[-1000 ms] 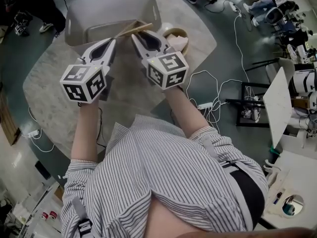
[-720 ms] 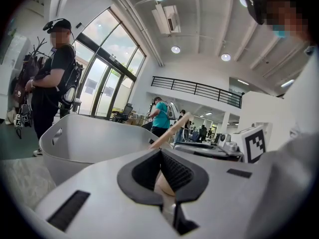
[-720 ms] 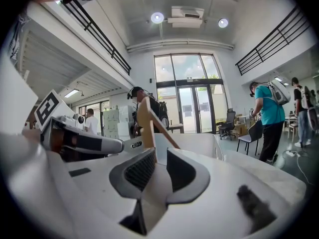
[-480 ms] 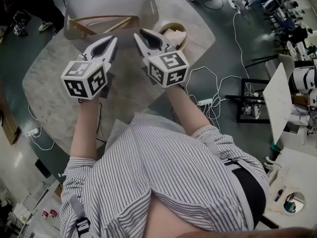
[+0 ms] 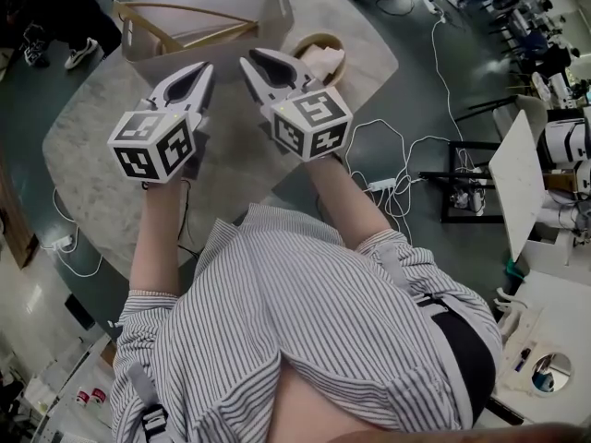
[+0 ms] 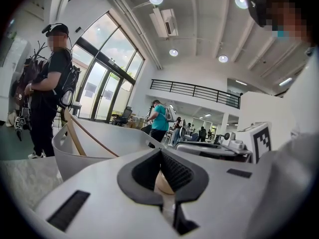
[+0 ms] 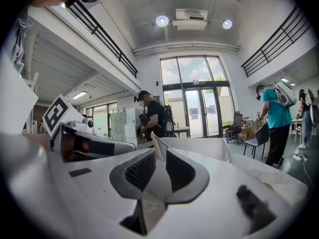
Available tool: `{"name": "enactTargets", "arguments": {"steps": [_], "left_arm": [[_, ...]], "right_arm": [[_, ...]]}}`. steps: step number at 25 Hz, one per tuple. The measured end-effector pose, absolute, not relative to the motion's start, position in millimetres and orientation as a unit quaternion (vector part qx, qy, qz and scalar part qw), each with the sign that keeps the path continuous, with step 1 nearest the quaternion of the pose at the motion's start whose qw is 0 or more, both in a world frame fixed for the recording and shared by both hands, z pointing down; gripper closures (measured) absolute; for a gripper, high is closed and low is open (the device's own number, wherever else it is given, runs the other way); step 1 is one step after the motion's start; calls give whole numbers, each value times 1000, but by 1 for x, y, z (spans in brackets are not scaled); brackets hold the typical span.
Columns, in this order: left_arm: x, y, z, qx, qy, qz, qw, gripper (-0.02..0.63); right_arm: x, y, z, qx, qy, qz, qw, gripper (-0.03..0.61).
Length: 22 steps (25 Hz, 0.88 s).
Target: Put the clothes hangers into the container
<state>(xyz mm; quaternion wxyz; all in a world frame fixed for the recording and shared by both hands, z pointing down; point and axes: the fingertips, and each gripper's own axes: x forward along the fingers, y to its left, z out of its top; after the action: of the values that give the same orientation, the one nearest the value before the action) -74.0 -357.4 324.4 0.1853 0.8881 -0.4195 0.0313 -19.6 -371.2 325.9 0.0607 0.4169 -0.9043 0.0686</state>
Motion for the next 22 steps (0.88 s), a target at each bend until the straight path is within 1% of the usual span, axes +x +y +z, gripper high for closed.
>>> {"name": "enactTargets", "arguments": {"steps": [4, 8, 11, 15, 22], "left_arm": [[-83, -335, 319, 888, -422, 24, 180, 603], [-95, -309, 322, 886, -427, 20, 181, 603], [-103, -290, 325, 884, -429, 14, 183, 603], [-113, -267, 331, 882, -436, 24, 176, 603], [-132, -237, 340, 875, -452, 31, 171, 603]], "right_arm": [[-32, -347, 314, 403, -912, 58, 53, 515], [-49, -319, 316, 382, -920, 51, 69, 550], [-63, -301, 319, 368, -925, 53, 75, 563], [-80, -279, 319, 354, -931, 61, 70, 565], [-102, -251, 333, 331, -937, 64, 92, 565]]}}
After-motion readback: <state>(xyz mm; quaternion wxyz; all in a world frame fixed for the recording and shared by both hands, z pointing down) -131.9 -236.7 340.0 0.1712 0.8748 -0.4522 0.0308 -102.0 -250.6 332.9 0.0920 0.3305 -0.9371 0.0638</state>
